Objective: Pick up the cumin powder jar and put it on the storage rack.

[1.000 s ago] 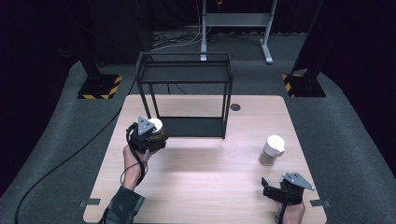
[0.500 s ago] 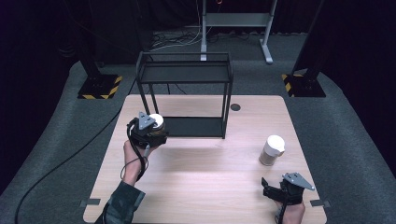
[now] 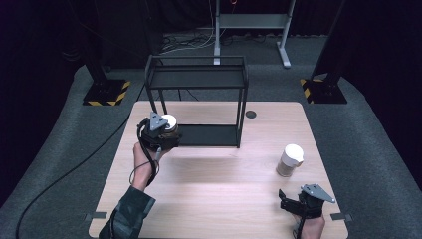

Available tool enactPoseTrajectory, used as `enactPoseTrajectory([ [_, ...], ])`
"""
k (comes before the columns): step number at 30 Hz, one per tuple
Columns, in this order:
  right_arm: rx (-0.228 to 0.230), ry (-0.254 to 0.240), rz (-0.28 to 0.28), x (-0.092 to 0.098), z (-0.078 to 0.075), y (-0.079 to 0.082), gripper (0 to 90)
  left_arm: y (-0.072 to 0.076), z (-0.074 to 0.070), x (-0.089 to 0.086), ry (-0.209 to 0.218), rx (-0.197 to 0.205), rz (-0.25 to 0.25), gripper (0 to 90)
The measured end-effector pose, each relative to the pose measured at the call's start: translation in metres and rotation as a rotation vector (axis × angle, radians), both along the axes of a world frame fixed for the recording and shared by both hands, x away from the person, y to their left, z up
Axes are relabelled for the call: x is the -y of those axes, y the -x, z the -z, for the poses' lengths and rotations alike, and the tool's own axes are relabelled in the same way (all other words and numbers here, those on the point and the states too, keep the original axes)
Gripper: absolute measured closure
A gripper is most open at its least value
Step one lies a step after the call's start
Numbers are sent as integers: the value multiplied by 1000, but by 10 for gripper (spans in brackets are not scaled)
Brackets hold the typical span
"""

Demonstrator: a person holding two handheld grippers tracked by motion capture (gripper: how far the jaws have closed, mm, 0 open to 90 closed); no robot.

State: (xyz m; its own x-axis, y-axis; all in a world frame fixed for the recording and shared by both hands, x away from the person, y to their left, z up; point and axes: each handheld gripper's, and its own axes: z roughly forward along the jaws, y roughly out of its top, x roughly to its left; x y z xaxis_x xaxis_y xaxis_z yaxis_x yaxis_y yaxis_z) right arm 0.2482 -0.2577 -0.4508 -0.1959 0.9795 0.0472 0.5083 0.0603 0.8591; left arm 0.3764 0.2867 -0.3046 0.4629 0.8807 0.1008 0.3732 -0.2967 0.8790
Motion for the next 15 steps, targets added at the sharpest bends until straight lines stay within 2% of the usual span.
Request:
enactPoseTrajectory([
  [15, 0, 1, -3, 0, 0, 0, 0, -6, -15, -2, 9, 13, 24, 308],
])
